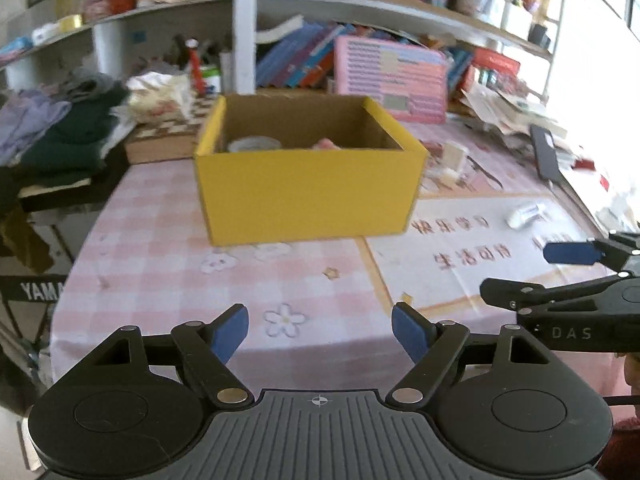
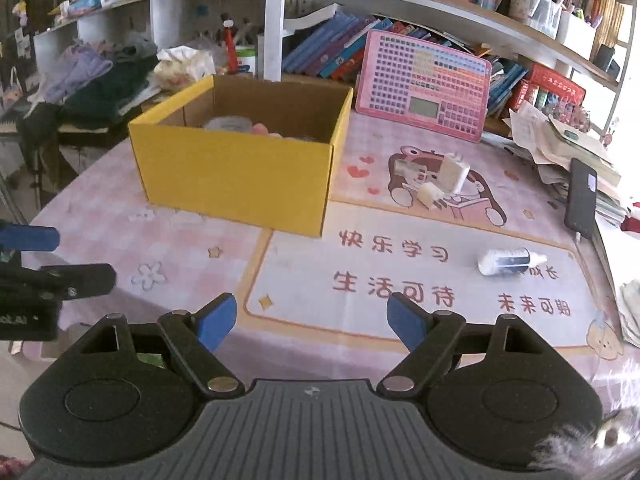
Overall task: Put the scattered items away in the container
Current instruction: 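Withdraw both open tools from the box toward the spray bottle and charger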
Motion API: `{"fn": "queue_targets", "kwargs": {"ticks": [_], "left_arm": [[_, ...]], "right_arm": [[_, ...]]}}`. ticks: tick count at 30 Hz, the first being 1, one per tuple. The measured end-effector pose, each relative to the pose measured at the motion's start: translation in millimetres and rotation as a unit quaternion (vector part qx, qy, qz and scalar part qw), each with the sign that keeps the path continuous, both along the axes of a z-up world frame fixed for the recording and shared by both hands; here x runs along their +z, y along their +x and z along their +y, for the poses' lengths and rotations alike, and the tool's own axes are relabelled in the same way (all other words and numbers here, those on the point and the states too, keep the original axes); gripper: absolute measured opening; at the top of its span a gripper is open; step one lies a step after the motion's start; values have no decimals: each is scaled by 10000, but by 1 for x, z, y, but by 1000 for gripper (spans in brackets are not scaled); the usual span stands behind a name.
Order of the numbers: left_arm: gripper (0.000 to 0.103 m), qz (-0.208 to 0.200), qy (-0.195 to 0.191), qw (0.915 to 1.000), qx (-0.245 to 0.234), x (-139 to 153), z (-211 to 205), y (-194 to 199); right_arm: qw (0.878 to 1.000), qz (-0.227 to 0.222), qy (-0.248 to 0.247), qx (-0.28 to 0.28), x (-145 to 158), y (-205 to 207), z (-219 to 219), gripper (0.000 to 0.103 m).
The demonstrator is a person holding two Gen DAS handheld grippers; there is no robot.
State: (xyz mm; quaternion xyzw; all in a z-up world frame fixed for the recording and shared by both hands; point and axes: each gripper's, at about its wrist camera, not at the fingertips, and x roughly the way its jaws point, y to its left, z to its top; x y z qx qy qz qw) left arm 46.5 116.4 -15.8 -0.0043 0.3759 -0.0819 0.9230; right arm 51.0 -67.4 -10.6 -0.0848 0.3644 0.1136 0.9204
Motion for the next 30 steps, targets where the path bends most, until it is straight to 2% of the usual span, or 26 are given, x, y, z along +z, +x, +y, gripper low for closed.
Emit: {"fn": "queue_targets", "kwargs": {"ticks": [4, 10, 21, 30], "left_arm": [[86, 66, 104, 9992, -375, -5, -18, 4], [87, 76, 126, 9966, -813, -6, -41, 12], [87, 233, 197, 9932, -1120, -10, -80, 34], [87, 414, 197, 9911, -1246, -18, -128, 67]], "right_arm": [[9998, 132, -29, -146, -6, -2, -9, 82], [9984, 340, 43, -450, -11, 1, -27, 83], [9953, 541, 163, -782, -18, 20, -66, 83], [9939, 755, 166, -793, -29, 51, -109, 83]]}}
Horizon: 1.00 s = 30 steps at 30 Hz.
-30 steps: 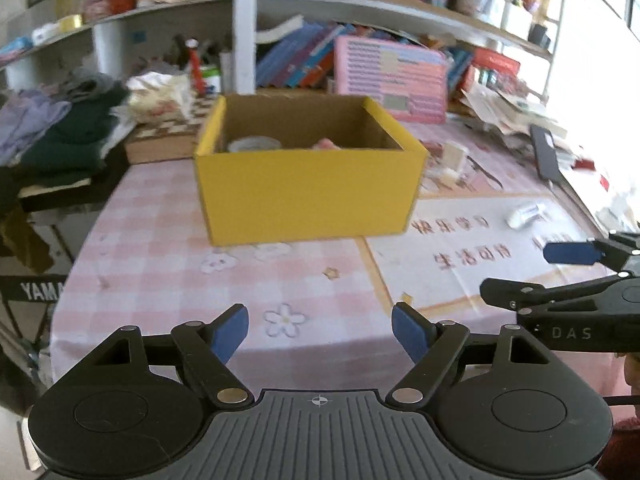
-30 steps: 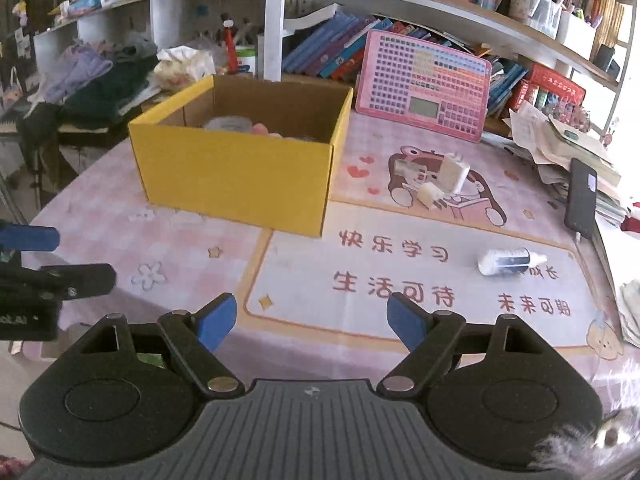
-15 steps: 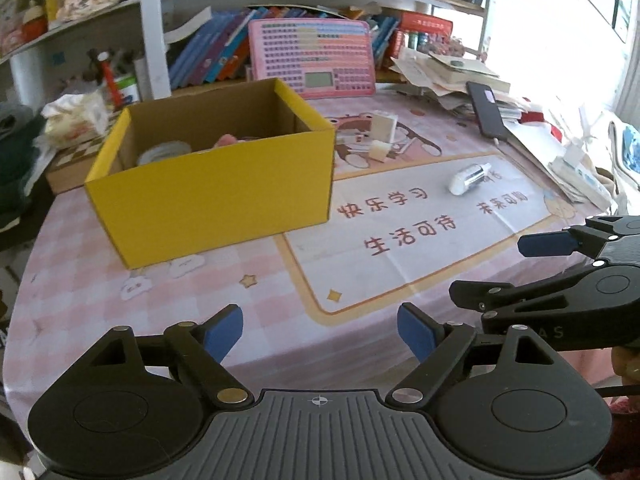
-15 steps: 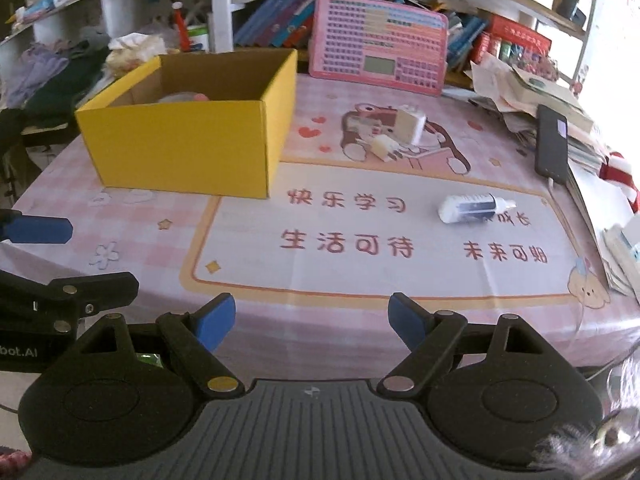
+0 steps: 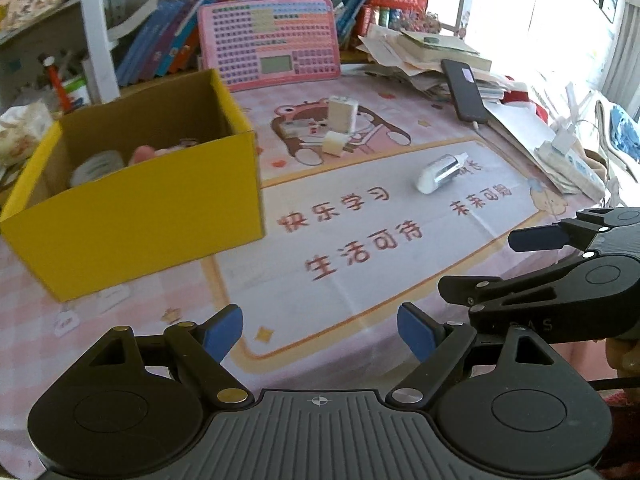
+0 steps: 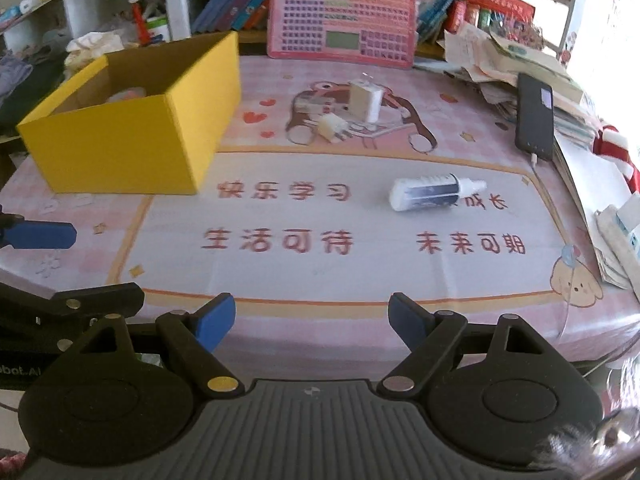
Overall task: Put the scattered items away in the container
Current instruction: 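Withdraw both open tools from the box toward the spray bottle and charger, then grasp the white spray bottle with the right tool while the left tool grasps the white charger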
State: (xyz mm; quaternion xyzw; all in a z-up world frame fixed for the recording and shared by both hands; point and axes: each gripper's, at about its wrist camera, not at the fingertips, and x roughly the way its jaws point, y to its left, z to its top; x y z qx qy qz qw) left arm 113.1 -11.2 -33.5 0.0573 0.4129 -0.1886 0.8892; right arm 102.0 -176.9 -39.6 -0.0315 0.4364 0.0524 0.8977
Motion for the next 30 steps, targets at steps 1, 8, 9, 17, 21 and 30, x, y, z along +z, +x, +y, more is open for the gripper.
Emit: {"fn": "queue_targets", "kwargs": {"ticks": [1, 8, 9, 17, 21, 30], "left_arm": [[87, 7, 17, 10000, -14, -1, -6, 4], [87, -104, 205, 9997, -74, -1, -53, 36], [87, -114, 198, 9997, -78, -1, -59, 41], [87, 83, 134, 9997, 192, -6, -94, 75], [87, 67, 307, 9990, 332, -7, -111, 86], [87, -29, 508, 9974, 506, -3, -129, 103]], "right_arm": [[10000, 31, 15, -23, -1, 4, -6, 83], [9995, 28, 240, -183, -4, 42, -54, 83], [9993, 37, 281, -239, -4, 49, -63, 83], [9978, 415, 437, -263, -20, 91, -107, 88], [9967, 497, 585, -269, -25, 109, -124, 88], [9747, 937, 1736, -1052, -33, 161, -156, 78]]}}
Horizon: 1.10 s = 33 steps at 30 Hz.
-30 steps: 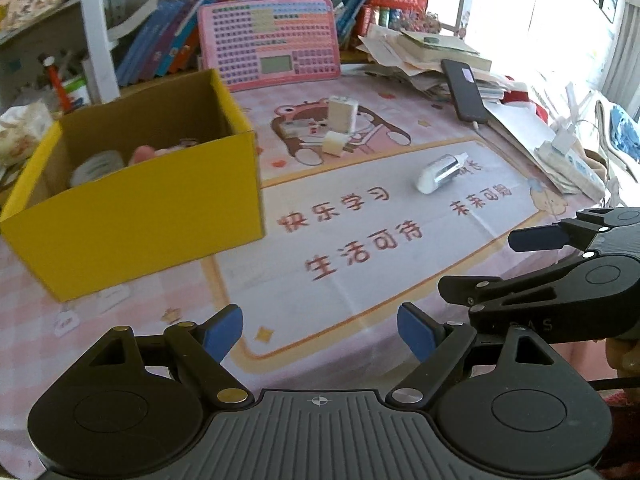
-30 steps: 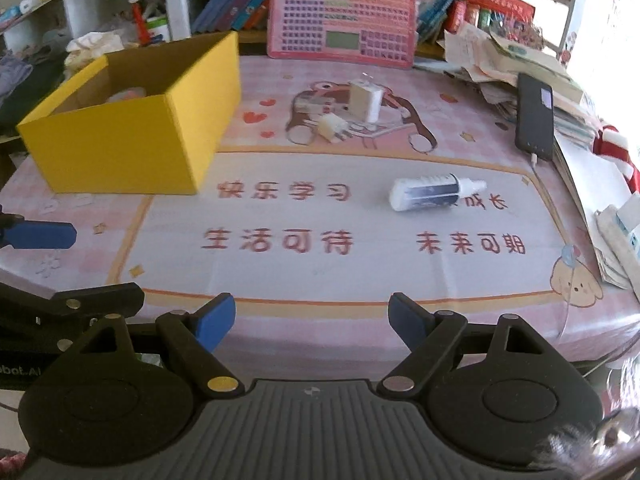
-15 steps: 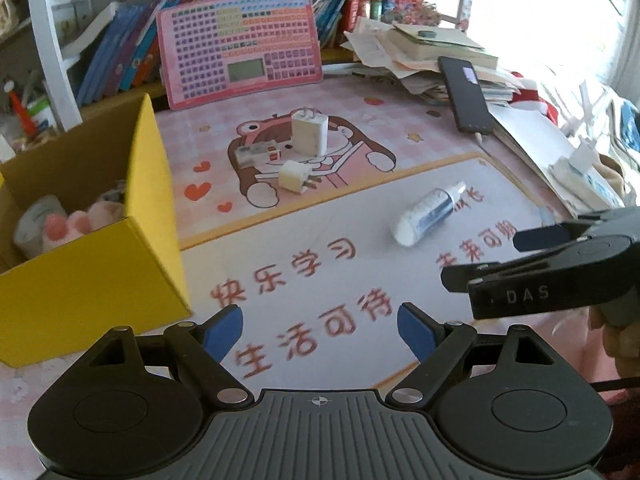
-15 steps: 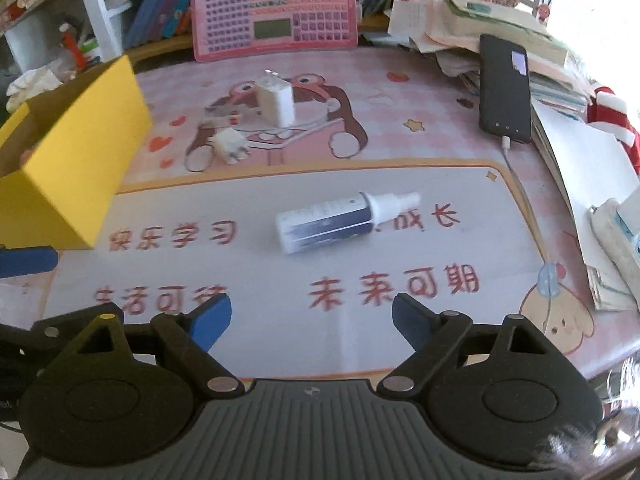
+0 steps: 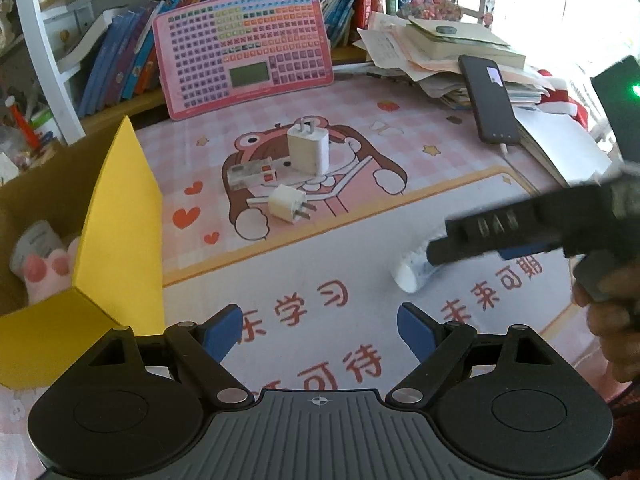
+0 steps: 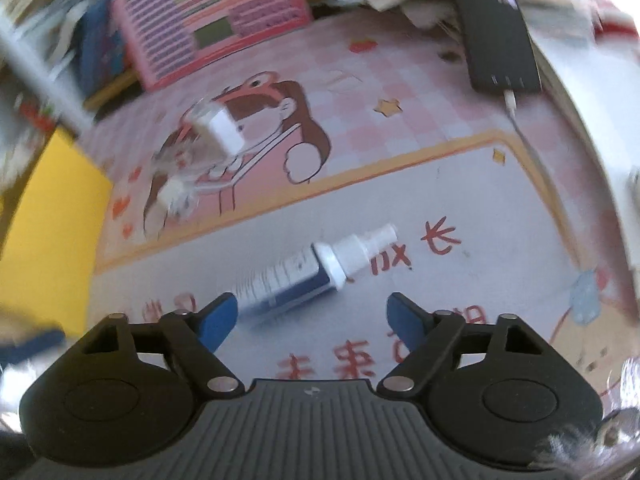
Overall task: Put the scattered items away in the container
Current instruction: 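Grasp the white spray bottle with the right tool while the left tool grasps the white charger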
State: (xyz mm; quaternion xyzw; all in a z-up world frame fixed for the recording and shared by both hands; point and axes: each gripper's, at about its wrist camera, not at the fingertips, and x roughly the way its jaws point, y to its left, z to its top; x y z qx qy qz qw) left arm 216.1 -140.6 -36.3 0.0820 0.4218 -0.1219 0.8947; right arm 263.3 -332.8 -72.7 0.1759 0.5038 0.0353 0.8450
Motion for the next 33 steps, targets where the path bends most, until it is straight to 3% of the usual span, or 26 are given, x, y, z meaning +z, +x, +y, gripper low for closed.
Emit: {"fn": "queue_targets", "kwargs": {"ticks": [5, 11, 15, 21, 25, 33], "left_arm": [[87, -63, 206, 9997, 133, 3, -3, 7], [86, -26, 86, 9994, 327, 1, -1, 27], [80, -67, 49, 9990, 430, -4, -5, 51], [69, 48, -201, 9965, 806, -22, -6, 99], [61, 139, -213, 9941, 1054, -38, -10, 124], [53, 92, -149, 9937, 1106, -49, -21, 148]], "right_arm": [[9999, 91, 88, 25, -7, 19, 6, 66], [9986, -55, -417, 308, -11, 35, 8, 42], [9936, -257, -877, 656, -9, 37, 3, 37], [9735, -563, -1622, 1508, -8, 28, 4, 37], [9690, -639, -1658, 1715, -10, 24, 4, 37], [9665, -676, -1621, 1873, -10, 21, 2, 37]]}}
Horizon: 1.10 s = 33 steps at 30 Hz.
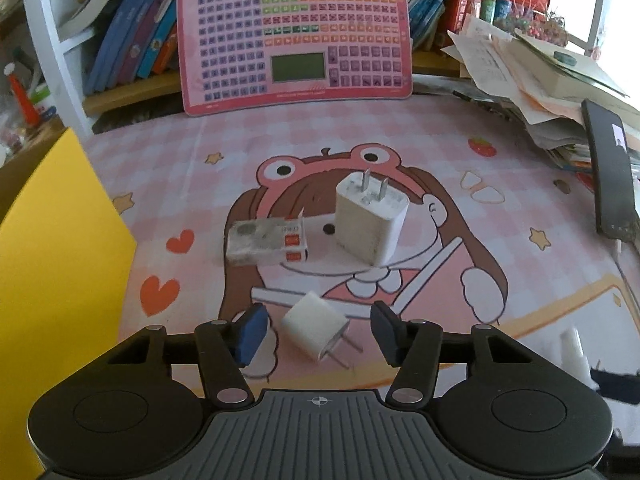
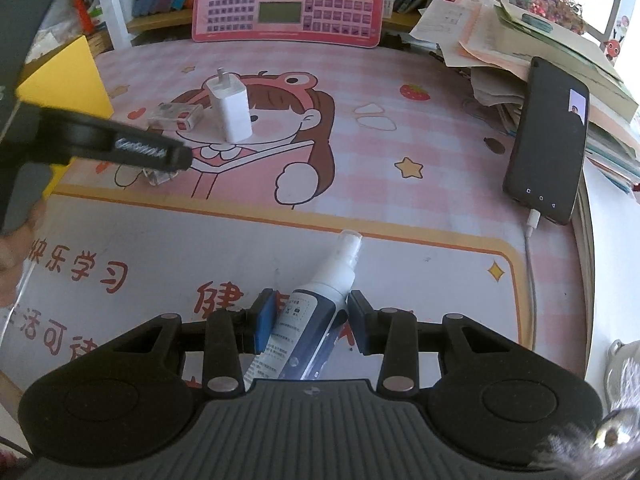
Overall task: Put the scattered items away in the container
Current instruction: 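Grasp the white spray bottle with the right tool while the left tool grasps the white charger, then carry the spray bottle and charger up over the yellow box with both tools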
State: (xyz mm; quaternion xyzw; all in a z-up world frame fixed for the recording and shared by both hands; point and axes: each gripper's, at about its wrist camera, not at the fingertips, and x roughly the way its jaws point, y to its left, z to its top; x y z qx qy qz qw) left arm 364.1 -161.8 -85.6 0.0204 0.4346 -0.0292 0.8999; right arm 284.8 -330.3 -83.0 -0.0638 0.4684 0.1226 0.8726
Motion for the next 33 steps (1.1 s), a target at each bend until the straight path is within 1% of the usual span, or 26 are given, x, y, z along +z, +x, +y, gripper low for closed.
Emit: {"fn": "queue_targets", "kwargs": {"ticks": [4, 5, 6, 8, 10, 13, 14, 19, 23, 25, 27, 33], "left_arm": [[50, 106, -39, 9999, 46, -4, 0, 4], [47, 133, -47, 9999, 56, -5, 0, 4], [41, 160, -49, 9998, 74, -6, 0, 4], [36, 120, -12, 9999, 95, -8, 0, 5], [36, 74, -51, 9999, 101, -7, 2, 4], [36, 83, -129, 9999, 43, -7, 4, -1], [36, 81, -192, 9998, 21, -5, 6, -4], [36, 46, -434, 9989, -147, 11, 13, -27], [36, -58, -548, 9981, -271, 27, 18, -52], [36, -63, -620, 9976, -296, 33, 21, -63], [36, -94, -596, 9977, -303, 37, 23, -75], [36, -127, -654, 9977, -159, 52, 36, -107]], "right_arm": [[10000, -2, -47, 79, 0, -2, 1, 37], [9999, 3, -58, 86, 0, -2, 1, 38], [9999, 23, -58, 87, -1, -2, 1, 38], [9999, 85, -31, 59, -3, -1, -1, 39], [9999, 130, 19, 28, -5, 0, -2, 40], [9999, 131, 58, 10, -5, 1, -3, 38], [9999, 135, 88, -4, -5, 1, -3, 36], [9997, 112, 197, -8, -2, -1, -4, 34], [9997, 100, 217, 30, -1, -5, -3, 34], [9997, 151, 191, 35, -3, -6, -2, 34], [9998, 167, 123, 65, -4, -6, 1, 34], [9997, 224, -68, 121, 1, -13, 4, 38]]}}
